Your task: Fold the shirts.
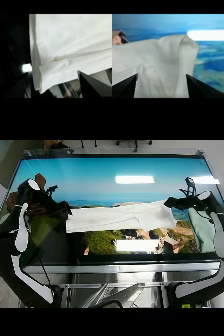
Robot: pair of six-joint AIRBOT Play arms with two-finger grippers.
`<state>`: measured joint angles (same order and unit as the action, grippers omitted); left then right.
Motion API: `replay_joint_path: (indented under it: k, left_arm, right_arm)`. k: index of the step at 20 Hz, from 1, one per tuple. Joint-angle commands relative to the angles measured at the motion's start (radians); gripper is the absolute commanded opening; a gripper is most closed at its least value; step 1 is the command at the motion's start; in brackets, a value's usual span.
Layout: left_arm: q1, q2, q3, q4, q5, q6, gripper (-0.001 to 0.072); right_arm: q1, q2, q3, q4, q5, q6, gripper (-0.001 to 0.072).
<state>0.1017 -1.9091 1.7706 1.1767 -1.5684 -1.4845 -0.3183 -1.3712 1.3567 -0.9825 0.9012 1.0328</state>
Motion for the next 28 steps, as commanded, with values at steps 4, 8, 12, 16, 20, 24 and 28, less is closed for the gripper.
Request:
replay_joint_path:
  k: [4,8,12,16,20,24,28]
  left_arm:
    - [-0.023,-0.004,0.189,-0.002,-0.076,-0.043,0.0684]
    - [-0.08,-0.002,0.197,-0.003,-0.082,-0.044,0.0683]
    - [-0.187,-0.003,0.197,-0.002,-0.056,-0.043,0.0683]
    - [-0.321,-0.003,0.197,-0.002,0.033,-0.053,0.0682]
    - [-0.468,-0.029,0.197,-0.002,0.126,-0.083,0.0014]
    - [-0.618,-0.13,0.197,-0.053,0.337,-0.089,0.0013]
    - [-0.729,-0.254,0.198,-0.282,0.576,-0.087,0.0013]
  right_arm:
    - [-0.173,-0.083,0.017,0.079,0.248,-0.021,0.0685]
    - [-0.19,-0.15,0.018,0.199,0.287,-0.116,0.0685]
    - [-0.162,-0.202,0.018,0.294,0.338,-0.174,0.0666]
    - [-0.119,-0.206,0.029,0.294,0.342,-0.201,0.0157]
    - [-0.116,-0.167,0.118,0.294,0.447,-0.164,0.0021]
    - [-0.116,-0.043,0.215,0.291,0.6,-0.114,0.0021]
    - [-0.116,0.085,0.347,0.282,0.732,-0.089,0.0021]
